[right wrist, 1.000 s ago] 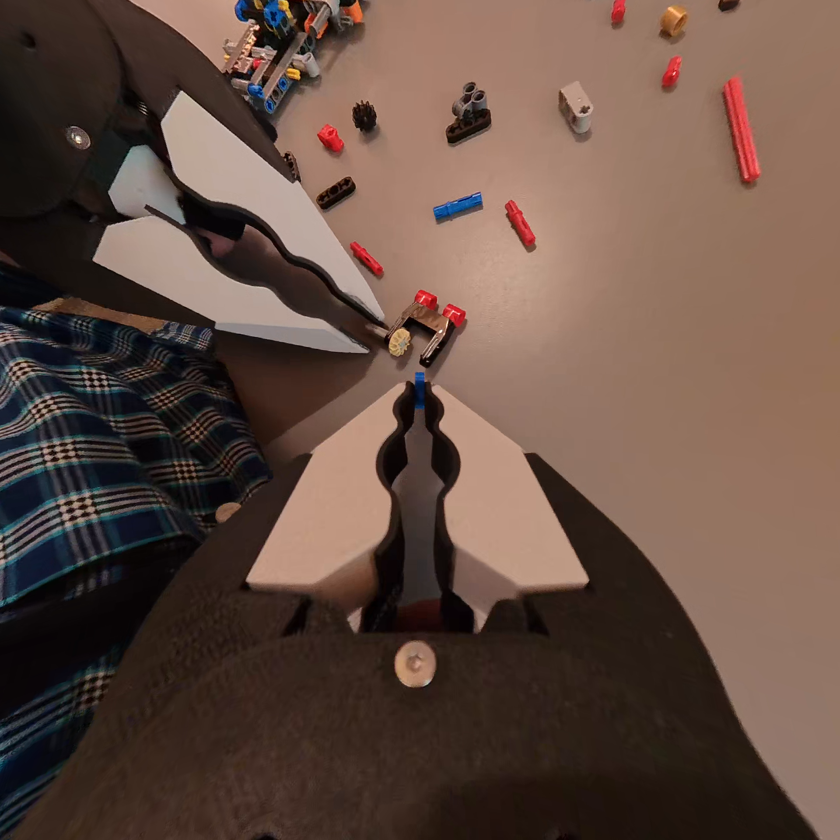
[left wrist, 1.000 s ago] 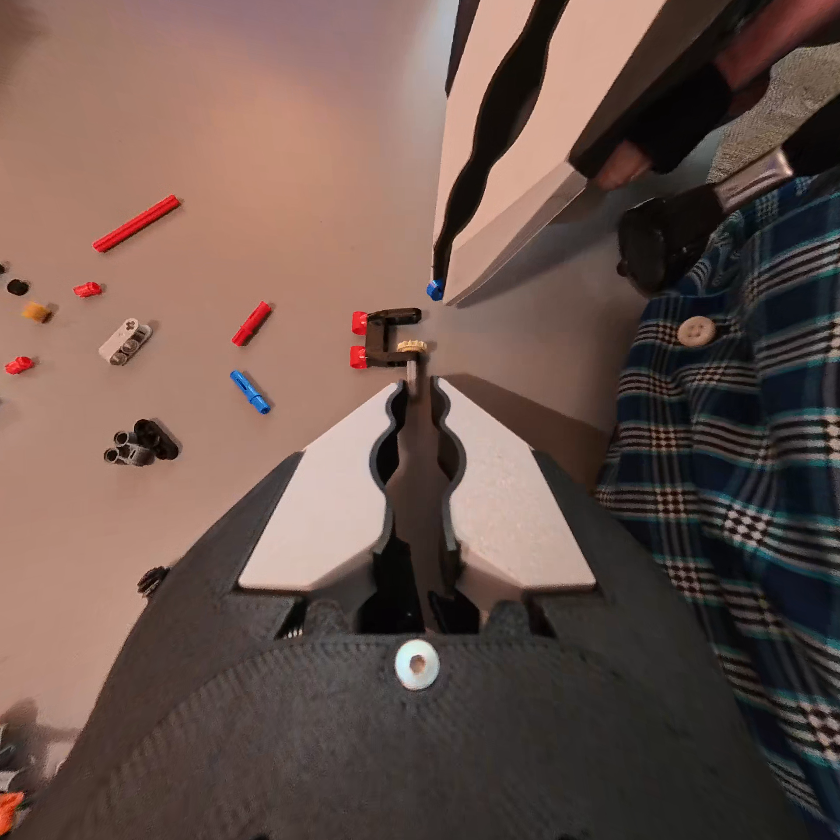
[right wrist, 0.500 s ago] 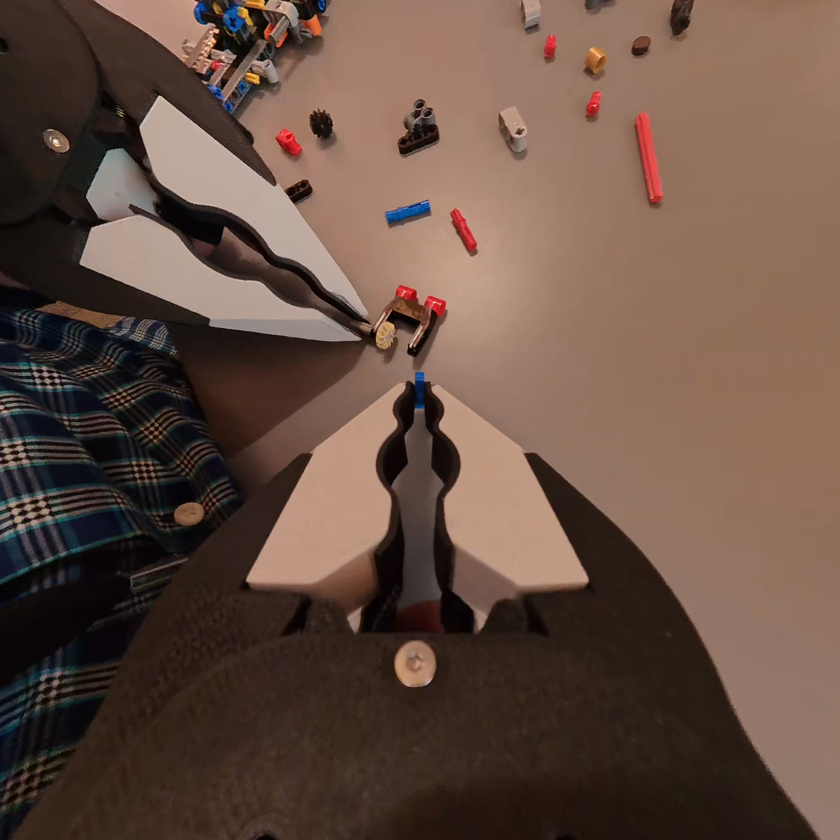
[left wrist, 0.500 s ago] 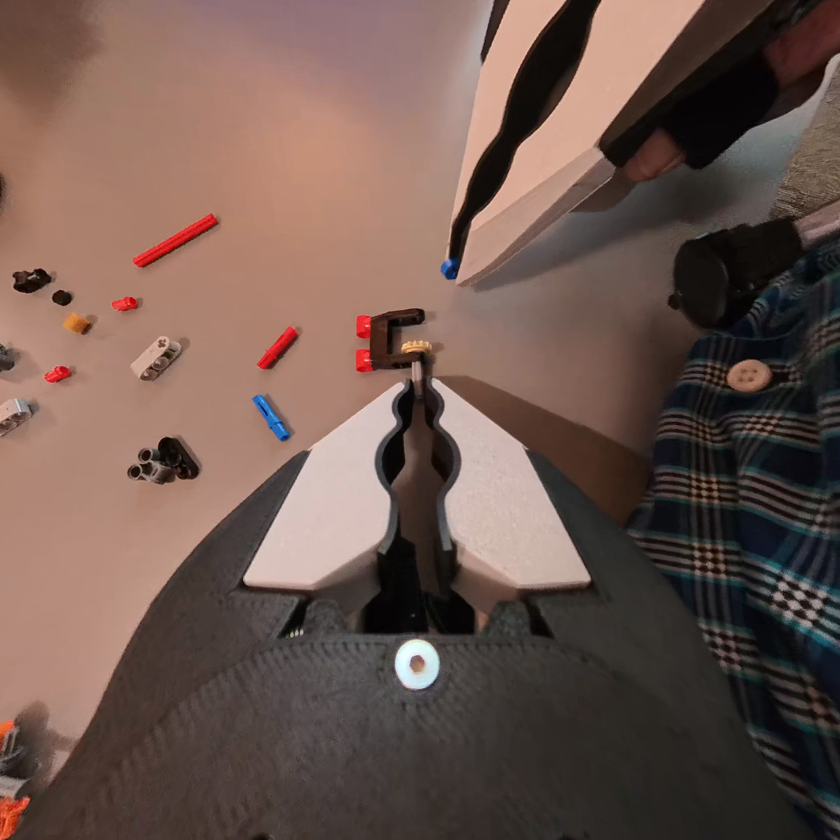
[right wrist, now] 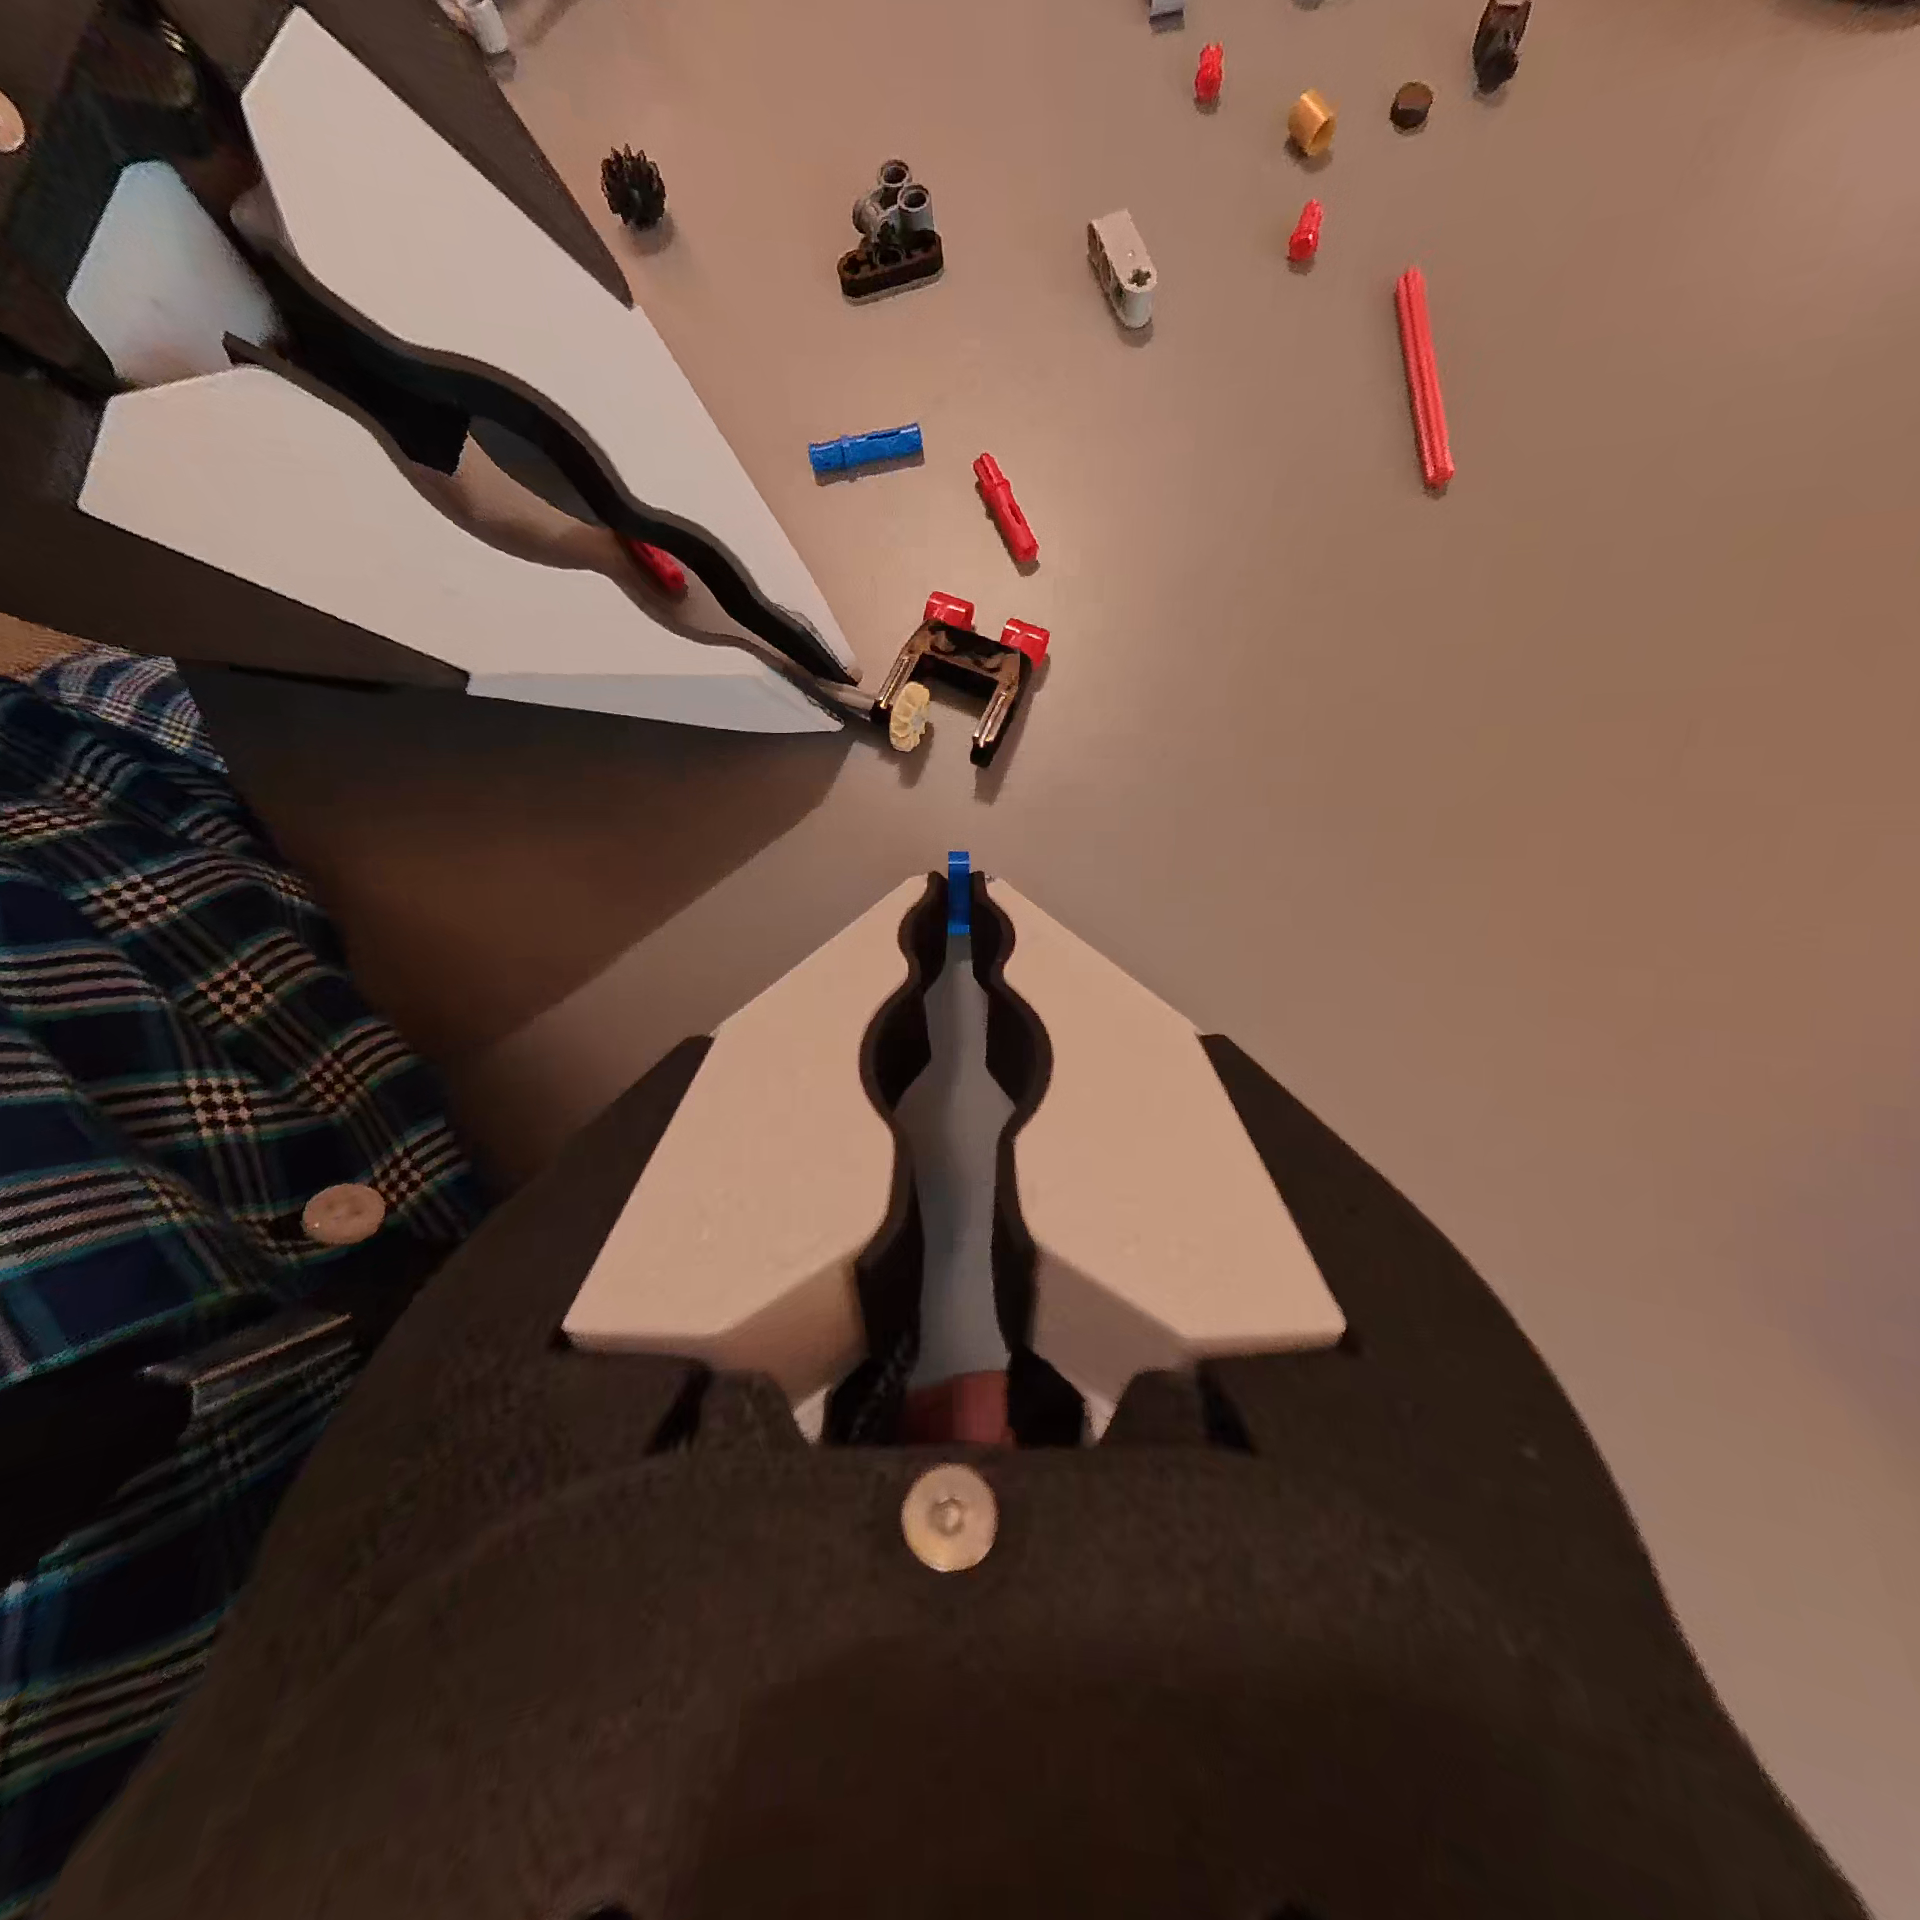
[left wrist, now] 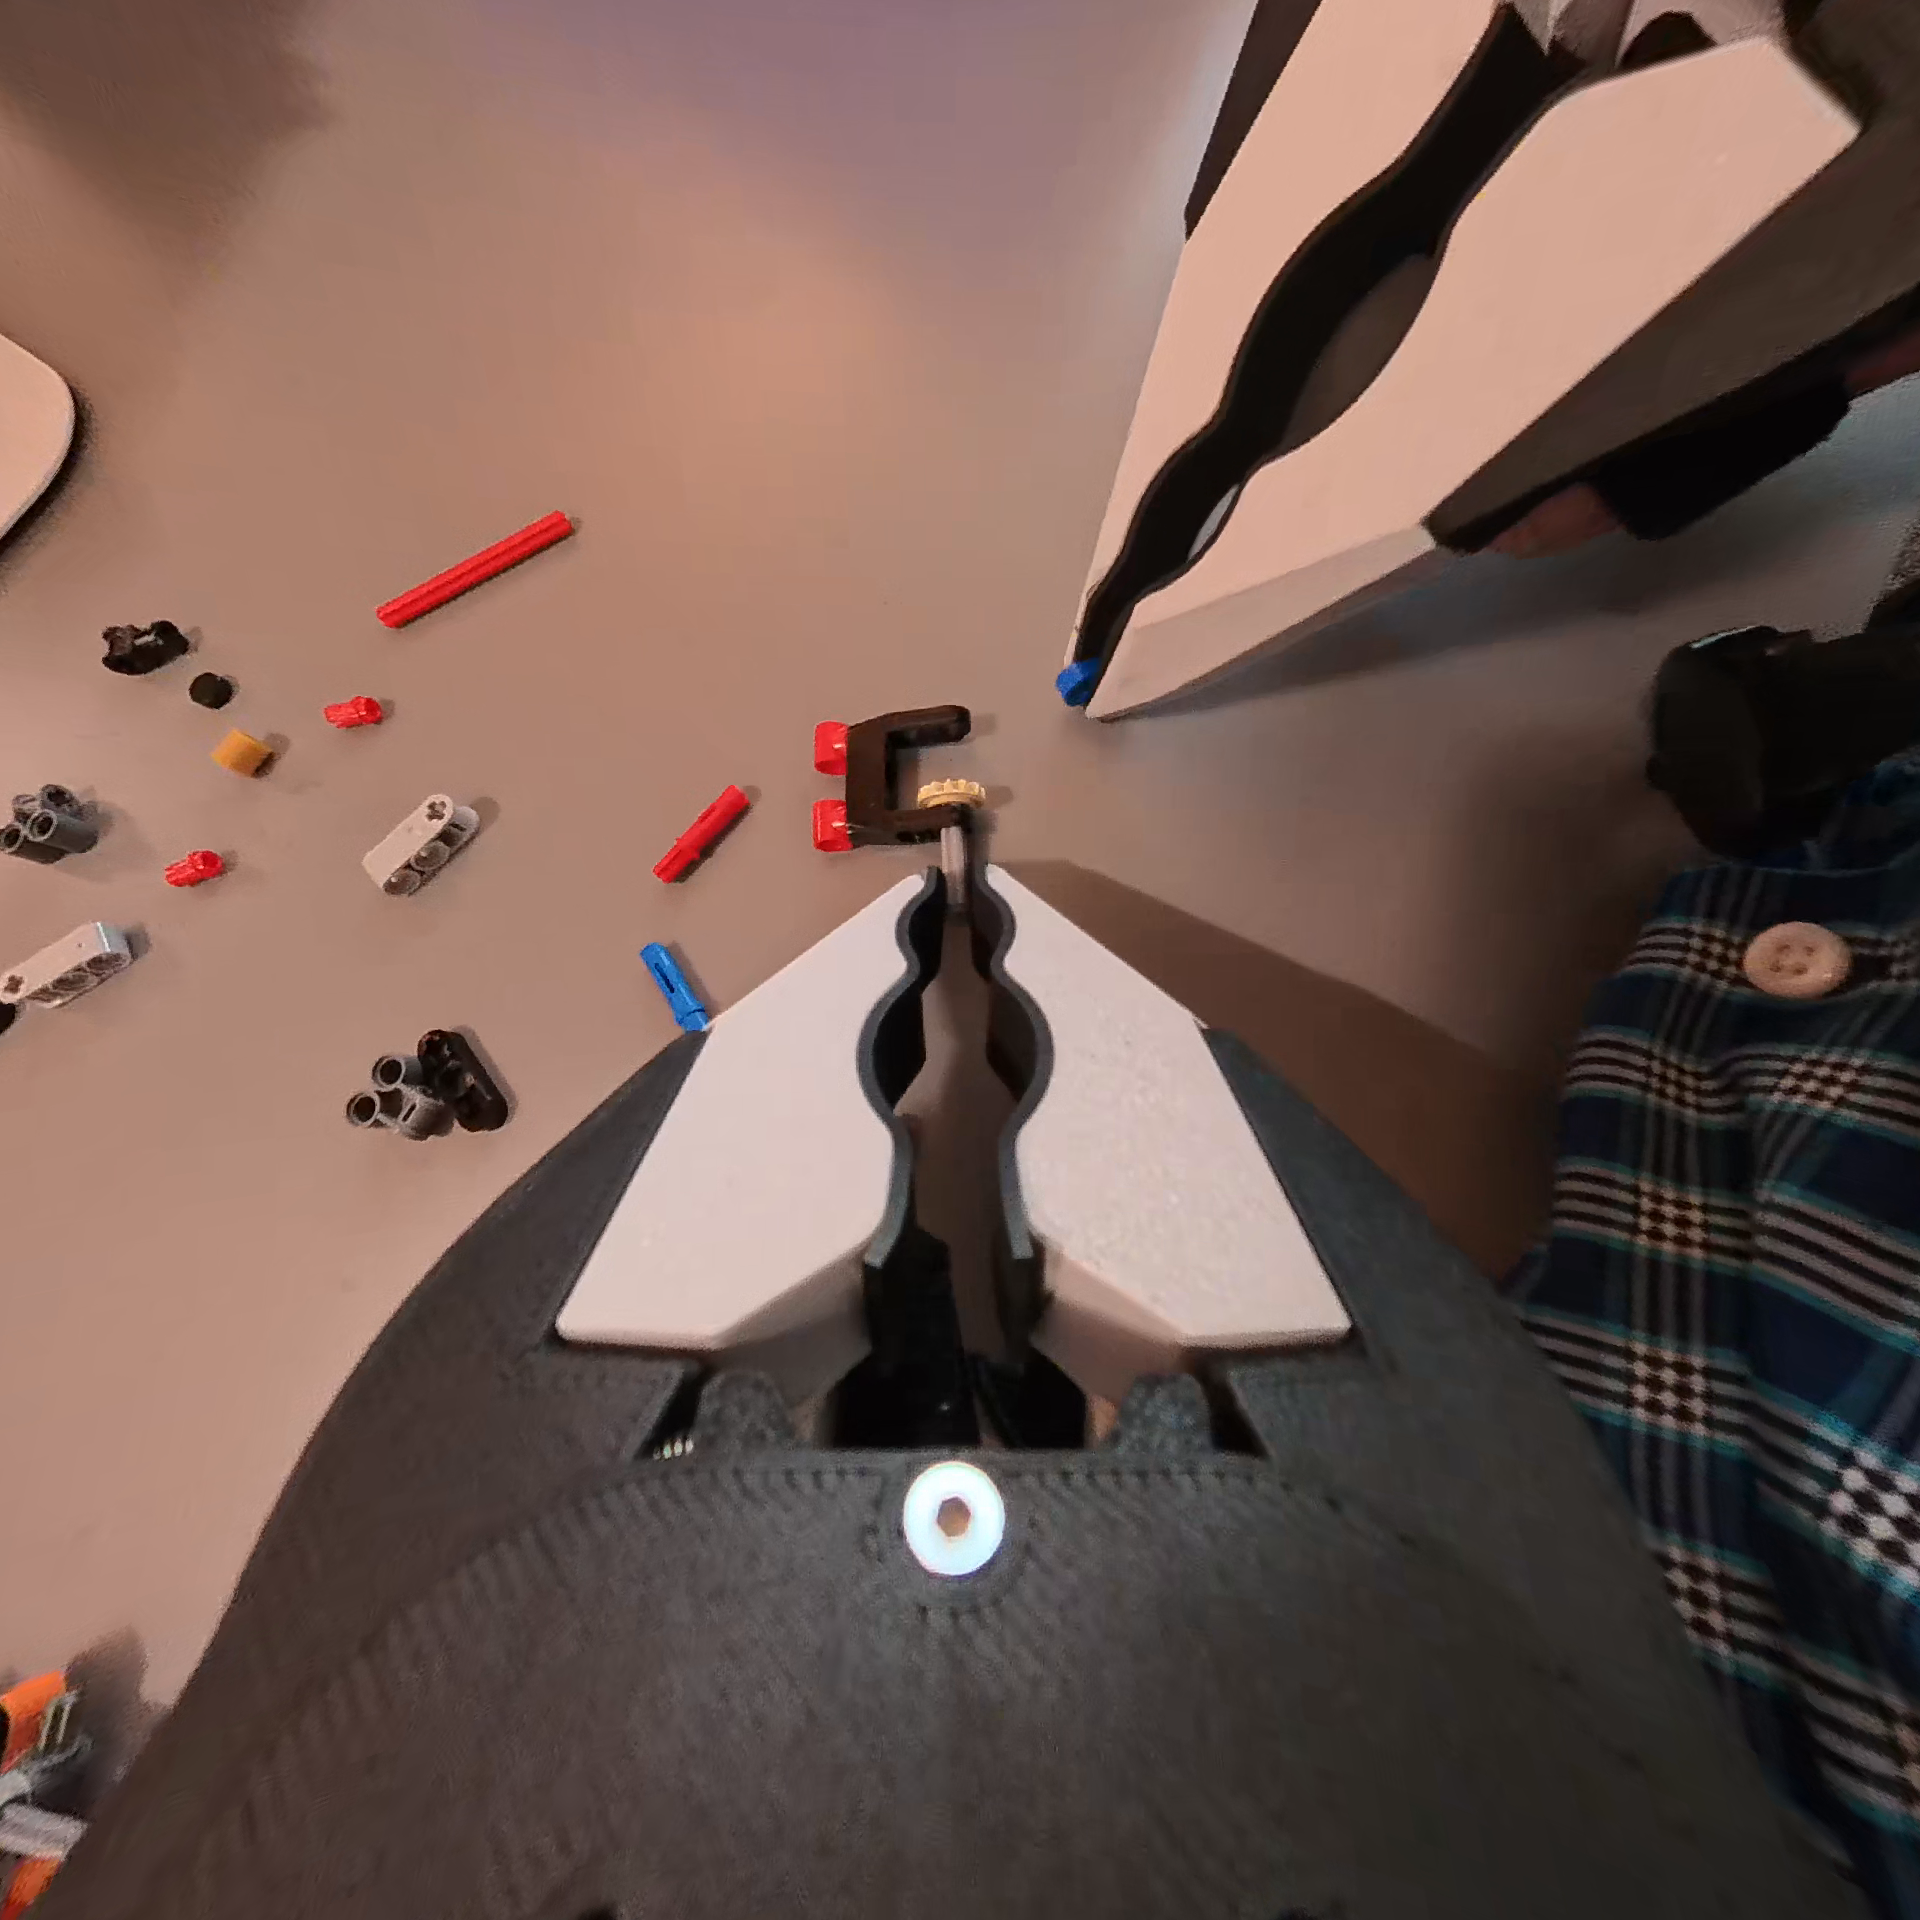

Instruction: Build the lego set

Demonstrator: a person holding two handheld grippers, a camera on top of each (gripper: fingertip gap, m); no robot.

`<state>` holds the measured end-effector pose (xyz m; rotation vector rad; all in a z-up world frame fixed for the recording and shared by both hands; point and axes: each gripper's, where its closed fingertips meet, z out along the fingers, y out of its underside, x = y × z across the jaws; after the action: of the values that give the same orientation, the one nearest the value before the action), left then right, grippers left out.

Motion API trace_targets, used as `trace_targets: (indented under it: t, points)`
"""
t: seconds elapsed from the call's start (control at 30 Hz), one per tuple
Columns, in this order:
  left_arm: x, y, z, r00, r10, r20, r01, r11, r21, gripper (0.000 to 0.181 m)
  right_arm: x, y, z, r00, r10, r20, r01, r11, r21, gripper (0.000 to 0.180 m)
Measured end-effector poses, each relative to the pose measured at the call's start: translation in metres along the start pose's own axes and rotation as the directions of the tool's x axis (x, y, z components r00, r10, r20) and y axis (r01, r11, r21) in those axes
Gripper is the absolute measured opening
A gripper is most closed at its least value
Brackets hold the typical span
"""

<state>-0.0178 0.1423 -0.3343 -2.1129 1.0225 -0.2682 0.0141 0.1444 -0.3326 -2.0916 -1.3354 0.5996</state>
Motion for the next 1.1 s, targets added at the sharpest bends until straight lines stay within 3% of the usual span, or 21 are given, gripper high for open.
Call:
trace_targets:
  t: [0.53,0.63,0.8,1.1]
  points:
    - [-0.001,0.002,0.001,1.000,0.000,0.003,0.000,1.000,0.000,0.003,-0.005,0.001,0.002,0.999,-0.033,0.000,0.033,0.999,0.032,0.011]
    - [-0.001,0.002,0.001,1.000,-0.002,0.003,0.002,1.000,-0.001,0.003,-0.006,-0.001,0.002,1.000,-0.023,0.020,0.023,0.999,0.038,0.023]
    - [0.001,0.002,0.002,1.000,-0.028,-0.004,0.028,1.000,-0.004,0.003,-0.012,-0.014,0.001,0.998,-0.049,0.039,0.046,0.995,0.088,0.022]
    - [0.007,0.001,-0.015,0.982,-0.069,-0.174,0.074,0.997,0.022,0.016,-0.011,-0.014,0.007,0.998,-0.050,0.042,0.046,0.995,0.090,0.039]
